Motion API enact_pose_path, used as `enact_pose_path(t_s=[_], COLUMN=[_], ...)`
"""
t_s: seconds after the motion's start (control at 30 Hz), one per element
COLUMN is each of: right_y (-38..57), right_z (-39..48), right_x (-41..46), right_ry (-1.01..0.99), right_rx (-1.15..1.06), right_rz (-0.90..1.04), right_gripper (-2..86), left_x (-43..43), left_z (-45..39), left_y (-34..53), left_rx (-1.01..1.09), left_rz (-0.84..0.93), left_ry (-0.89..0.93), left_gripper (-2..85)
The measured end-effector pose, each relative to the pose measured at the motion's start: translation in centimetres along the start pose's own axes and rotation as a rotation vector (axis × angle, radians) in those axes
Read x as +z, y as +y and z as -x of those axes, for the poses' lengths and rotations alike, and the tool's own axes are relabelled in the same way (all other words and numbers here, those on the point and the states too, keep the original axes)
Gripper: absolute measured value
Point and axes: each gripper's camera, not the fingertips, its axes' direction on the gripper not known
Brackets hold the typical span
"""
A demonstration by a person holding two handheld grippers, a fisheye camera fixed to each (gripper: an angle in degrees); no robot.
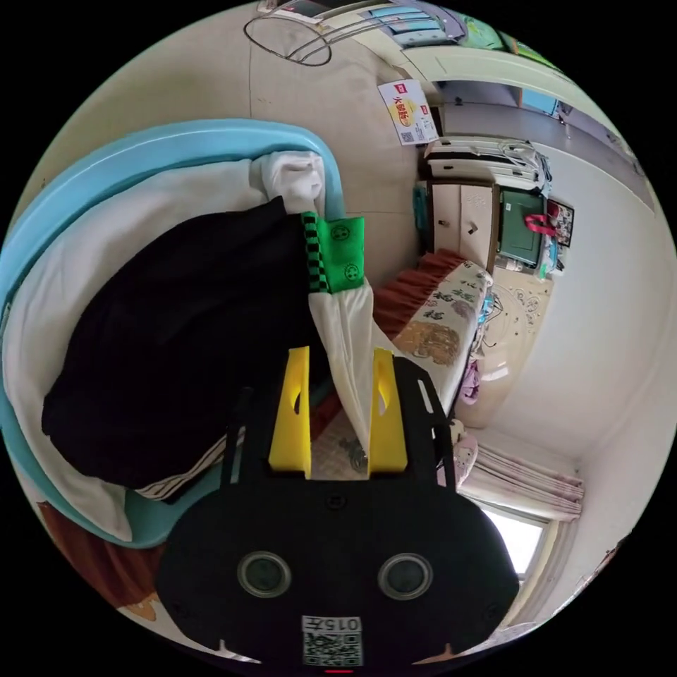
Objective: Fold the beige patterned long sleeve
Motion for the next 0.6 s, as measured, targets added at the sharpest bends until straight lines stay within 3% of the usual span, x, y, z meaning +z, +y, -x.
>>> enact_pose_path(t_s=[0.07,0.2,0.33,0.47,0.6], right_y=[-1.6,-6.6,-7.5,-5.3,-1.2], right_z=[-0.2,-0.4,5.6,7.7,7.8], right_x=[-3.5,-17.7,-30.2,-34.6,-37.6], right_ry=[-0.057,-0.359,-0.619,-0.823,-0.845], right_rx=[0.065,0.258,0.186,0.107,0.069], right_rz=[-0.045,-0.424,-0.813,-0.909,-0.945], right_gripper=[-0.5,-0.5,-0.5,-0.5,-0.5], left_x=[1.3,2.4,1.7,-0.2,-1.4], left_z=[-0.5,-1.3,-3.2,-5.5,-7.2], left_y=[-1.4,-2.6,-2.0,-0.1,2.0], left_rx=[0.013,0.039,0.152,0.264,0.352], left_rz=[-0.011,-0.019,-0.058,-0.056,-0.039], left_ry=[-0.073,-0.181,-0.168,-0.086,-0.048], left_gripper=[12.7,9.0,0.5,-0.6,-0.7])
